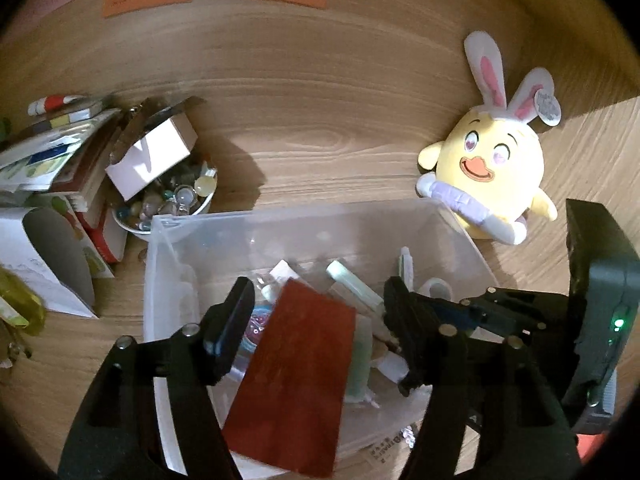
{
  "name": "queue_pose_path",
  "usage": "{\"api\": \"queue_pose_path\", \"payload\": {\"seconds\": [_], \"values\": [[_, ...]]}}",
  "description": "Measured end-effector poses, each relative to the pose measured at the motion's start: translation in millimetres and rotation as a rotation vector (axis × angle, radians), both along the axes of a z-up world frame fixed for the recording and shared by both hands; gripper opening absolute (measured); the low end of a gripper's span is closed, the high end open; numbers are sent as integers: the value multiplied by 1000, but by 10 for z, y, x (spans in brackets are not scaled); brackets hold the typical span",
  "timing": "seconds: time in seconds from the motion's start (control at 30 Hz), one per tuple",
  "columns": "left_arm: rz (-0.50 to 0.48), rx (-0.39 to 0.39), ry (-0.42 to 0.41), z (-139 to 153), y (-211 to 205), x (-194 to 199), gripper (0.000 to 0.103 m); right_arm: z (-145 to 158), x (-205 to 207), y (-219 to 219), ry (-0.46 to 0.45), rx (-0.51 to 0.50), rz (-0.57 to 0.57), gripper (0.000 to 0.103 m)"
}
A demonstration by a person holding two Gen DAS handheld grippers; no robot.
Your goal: Organize objects
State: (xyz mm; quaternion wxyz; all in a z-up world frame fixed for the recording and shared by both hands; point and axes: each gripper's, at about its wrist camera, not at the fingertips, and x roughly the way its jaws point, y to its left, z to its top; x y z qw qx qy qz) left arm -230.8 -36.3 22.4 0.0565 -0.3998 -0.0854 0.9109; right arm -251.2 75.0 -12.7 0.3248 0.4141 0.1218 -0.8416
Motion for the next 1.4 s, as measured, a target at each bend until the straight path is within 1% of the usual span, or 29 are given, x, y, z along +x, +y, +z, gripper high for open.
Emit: {"api": "queue_pose_path", "payload": {"seconds": [0.1,0.27,0.4,0.43,0.5,0.53,0.57,0.67,0.77,0.93,1.1,1.23,1.37,1.4], "values": [[9,2,9,34,-26,43,69,23,11,3,3,8,-1,15],[21,1,42,131,-61,188,76,107,39,79,12,-7,-18,34],[35,-33,83,225,-45,357,85,215,132,166,36,-24,-24,38],[37,-39,92,246,-37,398,89,241,162,189,42,-27,-24,41],[43,-54,115,289,-18,507,92,290,227,231,58,-31,-27,46],[48,-66,129,308,-4,570,95,312,262,251,69,-31,-29,50],[54,-78,140,323,6,625,96,337,307,282,81,-32,-31,54],[71,-110,166,349,34,783,97,411,433,371,108,-45,-31,60],[69,-113,175,345,44,919,98,455,548,460,121,-60,-32,66],[72,-107,167,262,48,1094,100,459,721,590,136,-74,-36,70],[69,-114,124,76,59,1209,101,320,829,672,126,-59,-42,70],[59,-137,90,-97,89,1283,101,124,857,707,90,-42,-43,70],[39,-147,36,-299,132,1289,101,-118,839,683,24,-15,-32,70],[37,-155,26,-341,145,1288,101,-189,831,670,-10,-16,-19,70]]}}
